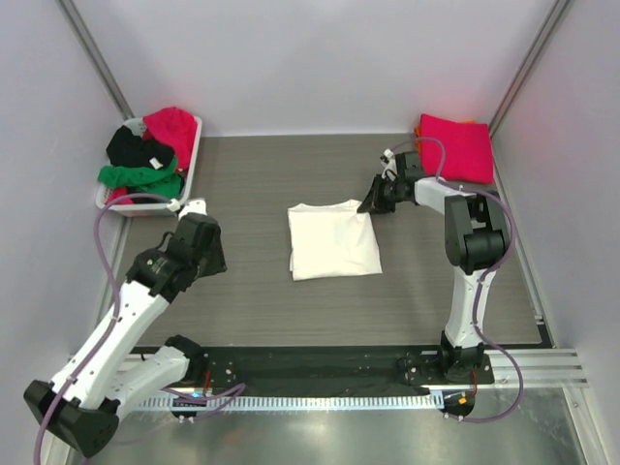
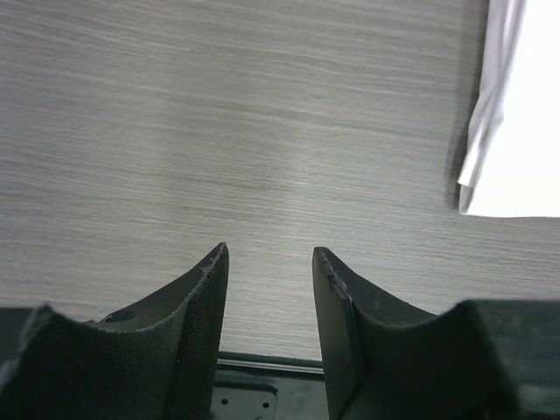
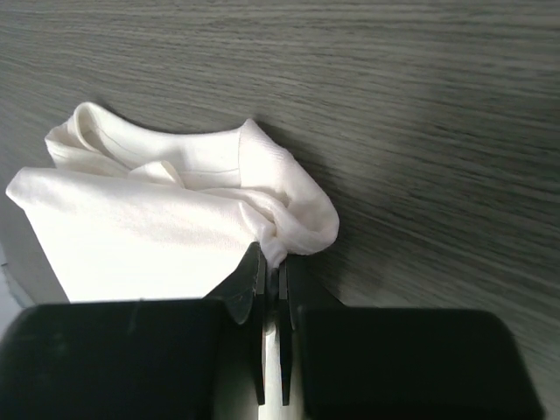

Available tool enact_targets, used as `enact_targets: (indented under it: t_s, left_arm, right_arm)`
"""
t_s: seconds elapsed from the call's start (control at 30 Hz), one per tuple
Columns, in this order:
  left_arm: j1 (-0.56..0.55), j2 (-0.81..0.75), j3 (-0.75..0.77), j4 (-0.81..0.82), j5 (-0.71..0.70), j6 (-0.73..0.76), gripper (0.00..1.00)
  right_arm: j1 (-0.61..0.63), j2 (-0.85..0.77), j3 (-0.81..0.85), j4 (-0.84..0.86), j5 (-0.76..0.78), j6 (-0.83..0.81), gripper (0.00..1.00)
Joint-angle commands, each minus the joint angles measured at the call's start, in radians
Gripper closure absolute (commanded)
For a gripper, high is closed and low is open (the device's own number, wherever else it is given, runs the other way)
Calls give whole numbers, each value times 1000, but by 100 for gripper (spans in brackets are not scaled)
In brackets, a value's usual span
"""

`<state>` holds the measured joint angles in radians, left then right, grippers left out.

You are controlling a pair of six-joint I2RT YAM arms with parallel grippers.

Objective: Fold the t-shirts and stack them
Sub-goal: Neatly place the folded tshirt to the corner

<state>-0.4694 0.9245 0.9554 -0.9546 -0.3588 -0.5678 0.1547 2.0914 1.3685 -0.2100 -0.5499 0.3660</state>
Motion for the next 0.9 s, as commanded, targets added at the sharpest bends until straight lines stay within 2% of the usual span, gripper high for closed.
enact_targets:
  t_s: [0.0,0.2,0.33,0.53,0.87]
  left_arm:
    - [-2,-84,-21,51,-9,3,55]
    - [-2,-138,-32,65,-32,5,55]
    - [-2,-141,-33,65,-37,5,56]
    - [-2,-133,-37,71,-28,9,56]
    - [0,-128,-40,77,-17,11,56]
  right_arm:
    - [-7,-123,113,-150,134,-116,99]
    - [-21,-162,268,-325,396,-237,99]
    - [-38,-171,352,-374,494,-314,99]
    - [-81,-137,530,-442,591,-383,99]
    - [-119,-67,857,-512,617,-478,99]
